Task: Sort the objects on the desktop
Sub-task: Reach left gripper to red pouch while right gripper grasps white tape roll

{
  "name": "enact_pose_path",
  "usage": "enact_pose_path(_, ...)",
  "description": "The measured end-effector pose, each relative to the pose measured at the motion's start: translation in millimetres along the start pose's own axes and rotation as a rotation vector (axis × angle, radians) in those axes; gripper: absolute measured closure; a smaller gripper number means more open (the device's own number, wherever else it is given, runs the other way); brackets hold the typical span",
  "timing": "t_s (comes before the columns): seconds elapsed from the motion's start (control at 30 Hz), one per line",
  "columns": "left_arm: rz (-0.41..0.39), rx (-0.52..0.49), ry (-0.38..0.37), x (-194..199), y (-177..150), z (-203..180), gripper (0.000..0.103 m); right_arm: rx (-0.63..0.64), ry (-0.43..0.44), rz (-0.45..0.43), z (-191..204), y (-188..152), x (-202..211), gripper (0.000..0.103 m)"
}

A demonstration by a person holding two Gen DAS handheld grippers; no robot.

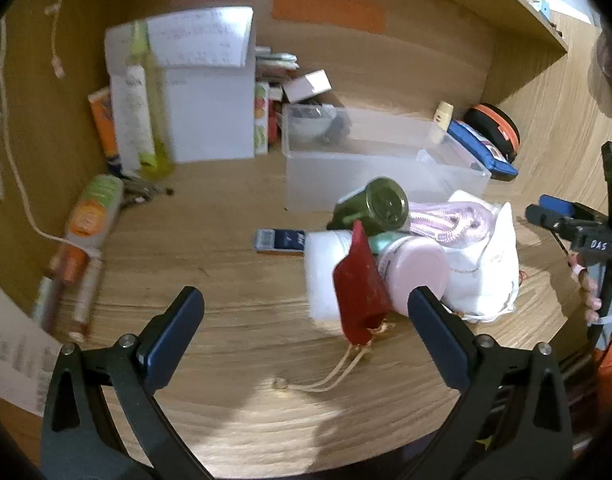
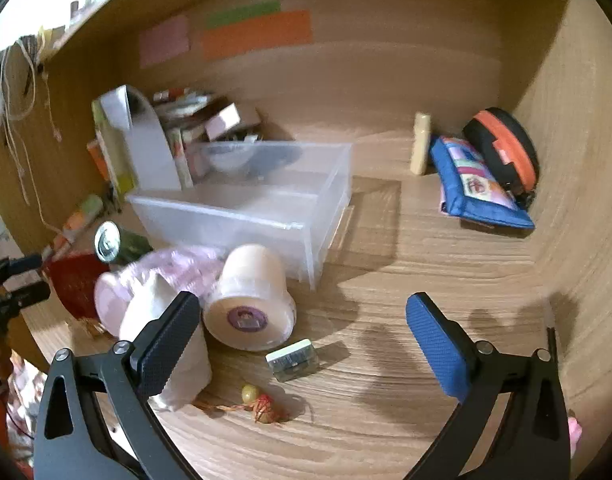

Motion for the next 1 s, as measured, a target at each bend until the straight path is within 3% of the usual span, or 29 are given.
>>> enact_pose_path(0.1, 0.042, 0.002, -0.042, -16, -4, -8, 0.038, 0.024, 0.017, 0.043, 4, -6, -15, 0.005)
enact_pose_path(0.33, 0.083, 0.014, -0.072, -38, -6, -17, 0.039, 0.04, 0.066, 0.124, 13, -15, -40, 0.011)
enact_pose_path(0.67, 0.091, 0.069, -0.09, -53, 3, -7, 0.039, 0.025, 0.15, 0.151, 27, -11, -50, 0.009)
enact_pose_path(1.0, 0.108, 0.116, -0.109, -65, 9, 4, 0.039, -0.021, 0.171, 0.184, 30, -9, -66, 0.011)
Point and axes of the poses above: each gripper's, at about its wrist camera, not at the fingertips, and x roughly against the way its jaws point, z to its left, y to its top, the point moved 4 cm from there along -x, roughly the way its jaws point, and after that the axes turned 6 degrees about -x, right-handed, at the moved point
